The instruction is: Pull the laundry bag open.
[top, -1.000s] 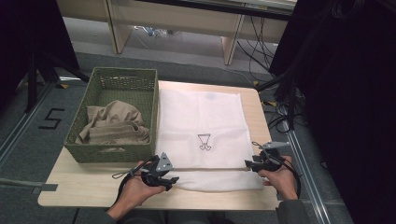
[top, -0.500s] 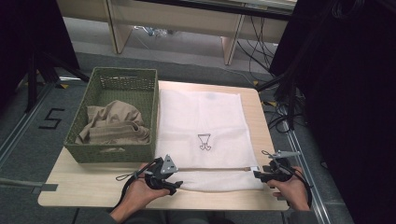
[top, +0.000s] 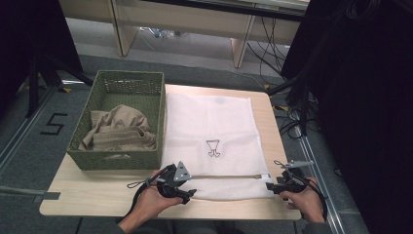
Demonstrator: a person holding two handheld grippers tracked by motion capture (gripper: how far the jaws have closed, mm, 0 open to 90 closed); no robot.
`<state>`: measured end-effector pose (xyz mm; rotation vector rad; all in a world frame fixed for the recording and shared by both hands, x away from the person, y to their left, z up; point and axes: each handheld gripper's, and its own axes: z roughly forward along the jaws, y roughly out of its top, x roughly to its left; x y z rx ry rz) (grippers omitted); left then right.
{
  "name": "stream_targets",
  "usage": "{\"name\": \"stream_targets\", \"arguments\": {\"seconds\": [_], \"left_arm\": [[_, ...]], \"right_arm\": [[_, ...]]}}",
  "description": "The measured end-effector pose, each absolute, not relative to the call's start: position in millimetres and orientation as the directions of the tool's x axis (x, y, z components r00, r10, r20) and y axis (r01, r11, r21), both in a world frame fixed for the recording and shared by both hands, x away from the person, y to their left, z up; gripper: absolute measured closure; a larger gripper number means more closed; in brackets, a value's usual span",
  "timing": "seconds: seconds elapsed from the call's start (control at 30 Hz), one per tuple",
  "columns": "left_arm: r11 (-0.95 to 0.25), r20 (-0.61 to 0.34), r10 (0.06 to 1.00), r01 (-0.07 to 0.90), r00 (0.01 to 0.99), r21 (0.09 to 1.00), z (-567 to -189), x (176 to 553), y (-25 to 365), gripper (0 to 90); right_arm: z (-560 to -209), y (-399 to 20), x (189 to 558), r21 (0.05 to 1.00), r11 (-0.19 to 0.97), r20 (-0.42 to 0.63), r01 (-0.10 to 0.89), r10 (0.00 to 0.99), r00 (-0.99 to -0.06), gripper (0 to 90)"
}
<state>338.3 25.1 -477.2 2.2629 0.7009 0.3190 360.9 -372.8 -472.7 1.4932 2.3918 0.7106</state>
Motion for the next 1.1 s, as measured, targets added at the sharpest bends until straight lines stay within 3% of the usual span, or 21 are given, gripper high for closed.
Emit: {"name": "stream_targets", "arguments": {"seconds": [1.1], "left_arm": [[-0.570, -0.009, 0.557, 0.389, 0.831, 0.724, -479, 349, -2, 33.9]], "right_arm": [[-487, -364, 377, 0.476, 0.406, 0.004, 0.780, 0.886, -0.463, 43.8]]}}
